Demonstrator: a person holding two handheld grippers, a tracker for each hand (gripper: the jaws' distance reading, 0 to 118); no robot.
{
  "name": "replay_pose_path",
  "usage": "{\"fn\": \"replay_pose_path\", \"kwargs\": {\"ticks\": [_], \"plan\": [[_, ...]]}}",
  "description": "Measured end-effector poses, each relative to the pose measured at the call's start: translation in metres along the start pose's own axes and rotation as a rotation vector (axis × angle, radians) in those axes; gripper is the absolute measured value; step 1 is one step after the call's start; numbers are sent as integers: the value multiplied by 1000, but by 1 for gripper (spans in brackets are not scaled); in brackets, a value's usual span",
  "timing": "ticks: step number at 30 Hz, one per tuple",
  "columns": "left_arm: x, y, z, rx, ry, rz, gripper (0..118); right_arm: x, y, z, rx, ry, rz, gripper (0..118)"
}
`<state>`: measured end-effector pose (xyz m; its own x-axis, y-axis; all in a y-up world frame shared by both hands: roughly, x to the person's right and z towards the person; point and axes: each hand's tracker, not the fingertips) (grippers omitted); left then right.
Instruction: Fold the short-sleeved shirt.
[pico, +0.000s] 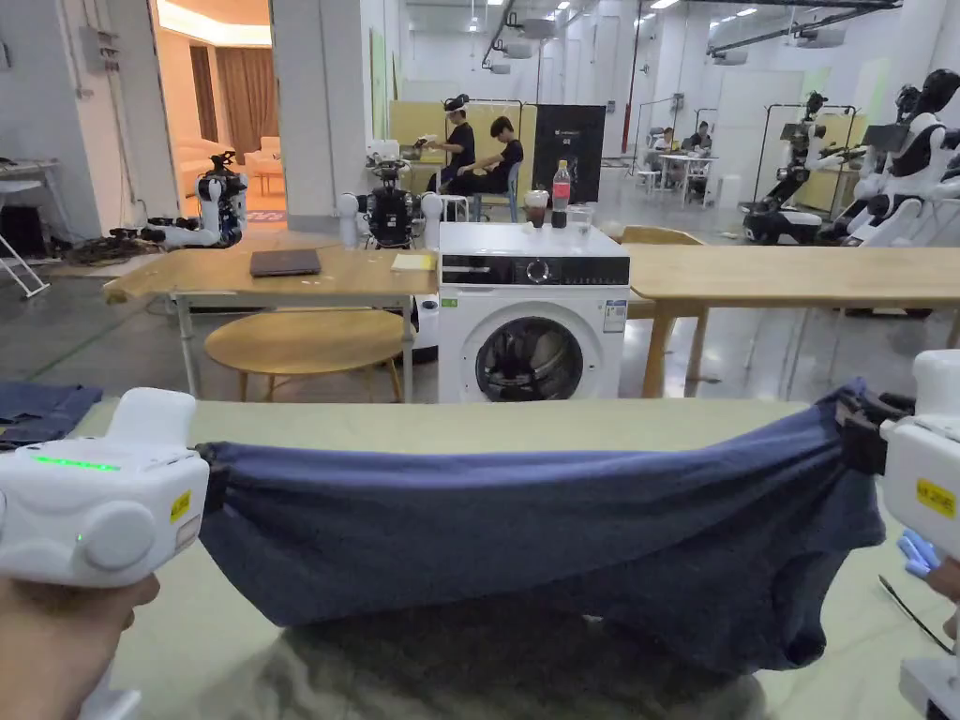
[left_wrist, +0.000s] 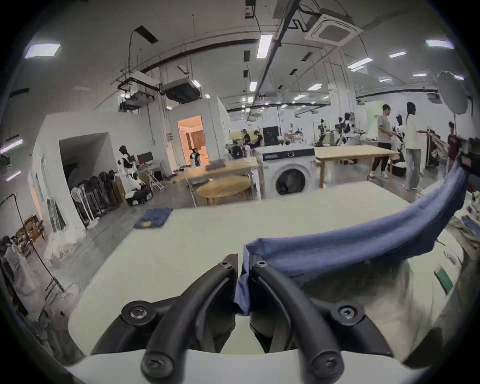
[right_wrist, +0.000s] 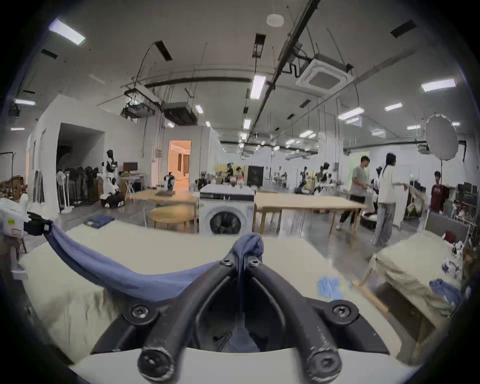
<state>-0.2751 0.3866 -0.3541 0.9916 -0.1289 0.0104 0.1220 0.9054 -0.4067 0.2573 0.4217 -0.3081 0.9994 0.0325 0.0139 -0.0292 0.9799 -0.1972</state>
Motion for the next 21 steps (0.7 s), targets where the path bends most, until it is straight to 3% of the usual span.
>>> {"fn": "replay_pose_path", "kwargs": {"ticks": [4,8,11,13,14,15,16,17,18,19,20,21], "plan": [[7,-97,15,-148,-29,27,2,3,-101,33,-223,5,-29,2],[7,-184,18,-323,-41,39,2,-2,-204,37,-473,-7,32,2],[7,-219,17,-398,-44,52,2,-9,-241,34,-613,-6,-6,2],[3,-231,15,-402,-47,51,3,-10,-247,34,-616,-14,-9,2],[1,-231,17,-402,-35,52,8,-10,-245,36,-613,-13,-10,2],[-1,-230,19,-399,-31,56,23,-10,-242,37,-611,-17,-12,4],[-4,-229,21,-393,-25,58,37,-10,-237,39,-605,-15,-13,12],[-5,-223,28,-373,-13,63,57,-12,-229,43,-580,-14,-10,35],[-1,-214,37,-325,4,45,82,-16,-220,50,-536,-9,-5,79],[4,-206,45,-280,0,26,90,-21,-212,53,-505,3,-2,105],[15,-198,58,-212,-4,8,90,-30,-201,59,-443,28,-6,112],[25,-186,66,-152,-20,7,90,-39,-189,66,-354,54,-14,112]]}}
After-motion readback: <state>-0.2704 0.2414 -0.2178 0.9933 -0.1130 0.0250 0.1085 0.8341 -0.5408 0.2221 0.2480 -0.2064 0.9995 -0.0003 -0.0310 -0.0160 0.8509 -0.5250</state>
